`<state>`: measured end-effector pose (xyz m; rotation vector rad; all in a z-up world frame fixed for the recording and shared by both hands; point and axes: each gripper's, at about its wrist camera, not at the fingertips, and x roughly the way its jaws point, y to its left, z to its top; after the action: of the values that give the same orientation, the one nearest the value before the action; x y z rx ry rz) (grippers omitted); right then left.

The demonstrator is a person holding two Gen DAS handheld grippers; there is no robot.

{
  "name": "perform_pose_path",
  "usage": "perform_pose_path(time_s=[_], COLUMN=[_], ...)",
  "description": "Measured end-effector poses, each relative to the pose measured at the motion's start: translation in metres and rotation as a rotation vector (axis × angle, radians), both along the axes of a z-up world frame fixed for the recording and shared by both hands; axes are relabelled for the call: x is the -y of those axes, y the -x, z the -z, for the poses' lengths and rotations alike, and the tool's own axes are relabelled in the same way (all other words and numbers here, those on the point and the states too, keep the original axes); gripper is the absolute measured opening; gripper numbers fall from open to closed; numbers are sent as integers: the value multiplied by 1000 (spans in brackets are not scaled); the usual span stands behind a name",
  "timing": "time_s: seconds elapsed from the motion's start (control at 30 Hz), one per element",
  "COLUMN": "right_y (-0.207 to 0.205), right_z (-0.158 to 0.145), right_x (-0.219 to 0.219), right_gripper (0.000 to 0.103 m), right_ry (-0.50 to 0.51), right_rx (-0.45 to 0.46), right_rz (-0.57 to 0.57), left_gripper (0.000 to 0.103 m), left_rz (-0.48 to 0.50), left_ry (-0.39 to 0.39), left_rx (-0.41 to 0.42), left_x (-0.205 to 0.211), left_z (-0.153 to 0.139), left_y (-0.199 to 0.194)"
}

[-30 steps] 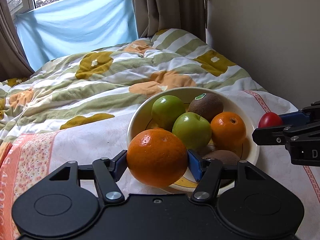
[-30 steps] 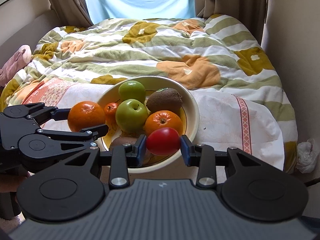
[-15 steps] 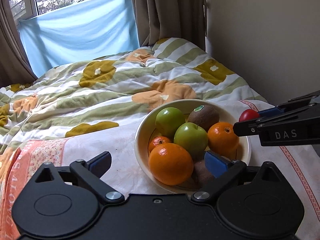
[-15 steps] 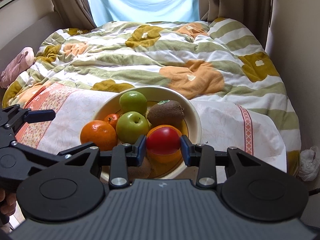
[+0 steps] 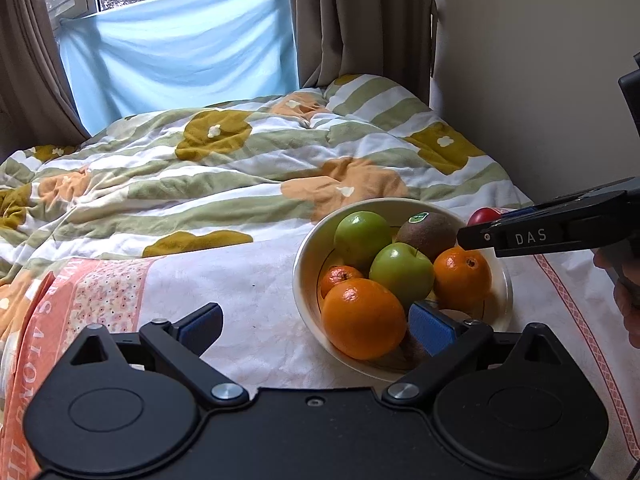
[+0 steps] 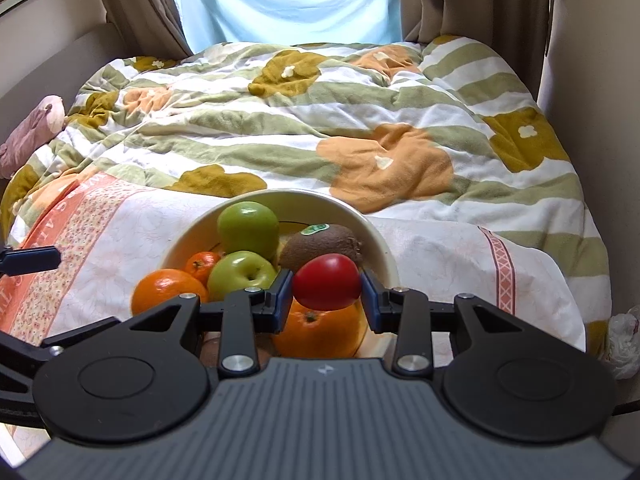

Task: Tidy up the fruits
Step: 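Lower the red tomato into the bowl and open right gripper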

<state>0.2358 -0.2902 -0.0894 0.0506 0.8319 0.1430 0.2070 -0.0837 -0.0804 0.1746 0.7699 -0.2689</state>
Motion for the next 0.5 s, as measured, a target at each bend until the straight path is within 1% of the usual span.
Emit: perform_pose_path(time_s=[0.2,0.23,0.27,0.3,0.33,0.37,0.5], right_y=[-13,-14,-15,-16,-16,-17,-14], right_z=[11,12,13,14,16,17,16], right_x=[8,8,8,9,9,10,12], right_gripper=[53,61,73,83,101,103,103], right_ry=[12,16,19,14,4,-3,-19], right_rx=[-10,-5,-3,-2,-5,-11,-5], right_rz=[6,9,10,10,5,0,-11], left_gripper=[101,101,101,101,101,101,101], left_rz=[-16,-18,-21,-23,-25,-27,-37], left_ry=[-3,-6,-9,-12,-14,-16,-33], left_rx=[-6,-5,-5,-5,-4,-4,-4], left_x=[1,1,1,2,2,2,5], left_z=[3,4,5,5,5,5,5], left_y=[-3,-3,-3,-3,-3,-3,-1])
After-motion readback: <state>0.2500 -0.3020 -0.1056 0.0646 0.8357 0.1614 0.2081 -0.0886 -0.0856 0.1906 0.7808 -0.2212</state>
